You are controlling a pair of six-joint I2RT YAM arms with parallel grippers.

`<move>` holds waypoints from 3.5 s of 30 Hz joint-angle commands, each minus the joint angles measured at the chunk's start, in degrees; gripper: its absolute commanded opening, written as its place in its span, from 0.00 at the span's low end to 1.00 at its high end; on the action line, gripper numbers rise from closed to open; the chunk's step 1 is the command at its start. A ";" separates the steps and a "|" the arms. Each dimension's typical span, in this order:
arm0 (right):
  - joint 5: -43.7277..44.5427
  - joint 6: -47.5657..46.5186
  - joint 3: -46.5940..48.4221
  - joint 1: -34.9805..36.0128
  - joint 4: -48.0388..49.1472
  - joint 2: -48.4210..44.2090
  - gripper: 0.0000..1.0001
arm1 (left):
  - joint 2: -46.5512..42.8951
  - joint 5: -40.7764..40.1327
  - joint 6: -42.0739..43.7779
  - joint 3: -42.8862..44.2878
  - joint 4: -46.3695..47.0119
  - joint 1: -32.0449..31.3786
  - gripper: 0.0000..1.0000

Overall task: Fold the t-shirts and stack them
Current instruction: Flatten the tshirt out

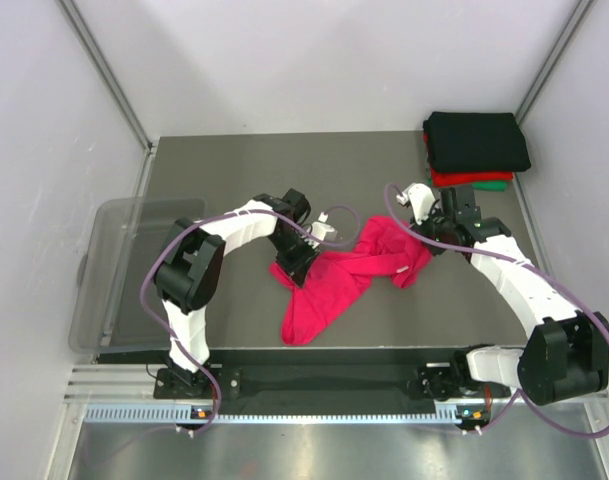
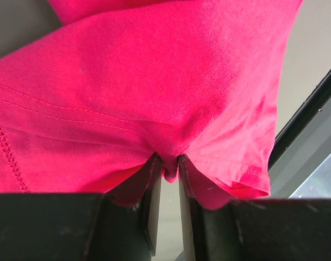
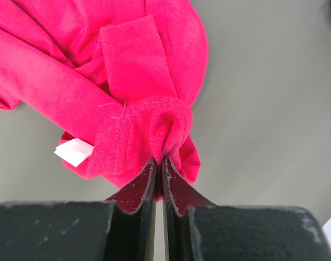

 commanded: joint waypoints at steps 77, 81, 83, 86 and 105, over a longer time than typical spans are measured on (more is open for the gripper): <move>10.18 -4.07 4.07 -17.37 -9.35 -12.82 0.49 | -8.36 -13.93 5.68 16.89 -11.71 3.61 0.53; 11.62 -2.76 5.38 -19.39 -3.28 -6.16 0.54 | -0.86 -10.24 2.16 22.95 -10.57 6.77 0.50; 8.47 -1.09 7.23 -21.93 -3.35 0.78 0.54 | 1.16 -7.08 0.67 24.02 -8.65 9.15 0.50; 4.25 0.58 10.83 -24.40 -3.70 9.64 0.53 | 2.30 -5.23 -0.74 24.02 -5.48 11.43 0.51; -8.95 -3.10 21.30 -24.67 -22.51 35.08 0.55 | 20.15 5.76 -1.89 33.42 -10.65 14.52 0.56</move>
